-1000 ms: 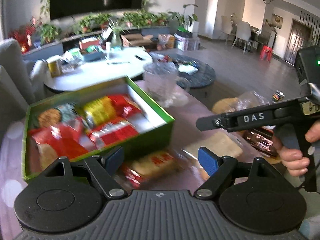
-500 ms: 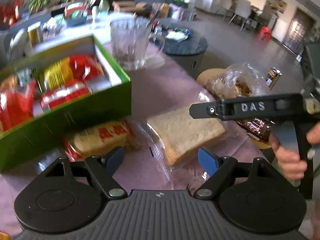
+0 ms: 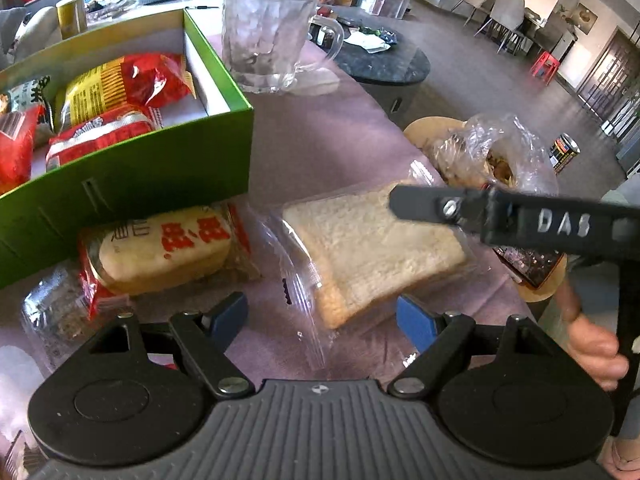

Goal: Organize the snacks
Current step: 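Move the right gripper to the clear sliced-bread bag and grasp it, then carry the sliced-bread bag into the green box and release it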

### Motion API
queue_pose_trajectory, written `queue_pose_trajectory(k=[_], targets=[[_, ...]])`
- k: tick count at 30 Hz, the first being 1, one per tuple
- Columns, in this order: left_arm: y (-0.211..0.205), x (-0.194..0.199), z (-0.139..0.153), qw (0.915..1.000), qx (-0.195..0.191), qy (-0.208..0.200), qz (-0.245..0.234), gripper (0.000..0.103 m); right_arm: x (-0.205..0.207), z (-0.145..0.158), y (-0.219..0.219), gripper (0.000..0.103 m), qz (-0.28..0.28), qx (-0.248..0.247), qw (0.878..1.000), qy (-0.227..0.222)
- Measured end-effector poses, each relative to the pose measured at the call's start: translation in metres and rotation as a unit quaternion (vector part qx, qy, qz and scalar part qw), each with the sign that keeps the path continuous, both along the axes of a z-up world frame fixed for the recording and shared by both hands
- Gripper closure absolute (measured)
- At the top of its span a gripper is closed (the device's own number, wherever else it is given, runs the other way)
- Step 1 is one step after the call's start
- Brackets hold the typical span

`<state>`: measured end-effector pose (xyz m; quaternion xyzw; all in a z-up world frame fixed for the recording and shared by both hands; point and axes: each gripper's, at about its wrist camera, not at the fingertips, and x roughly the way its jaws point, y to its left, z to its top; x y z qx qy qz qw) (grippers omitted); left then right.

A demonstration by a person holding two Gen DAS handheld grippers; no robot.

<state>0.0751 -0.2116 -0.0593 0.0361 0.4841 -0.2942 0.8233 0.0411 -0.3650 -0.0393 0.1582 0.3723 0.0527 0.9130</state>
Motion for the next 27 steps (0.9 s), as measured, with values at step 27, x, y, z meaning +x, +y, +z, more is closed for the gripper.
queue_pose_trajectory(k=[27], targets=[[-0.005,-0.018,0.023,0.9932,-0.050,-0.052,-0.091,0.035,-0.006,0.016,0.013,0.052,0.004,-0.025,1.000,0.002]])
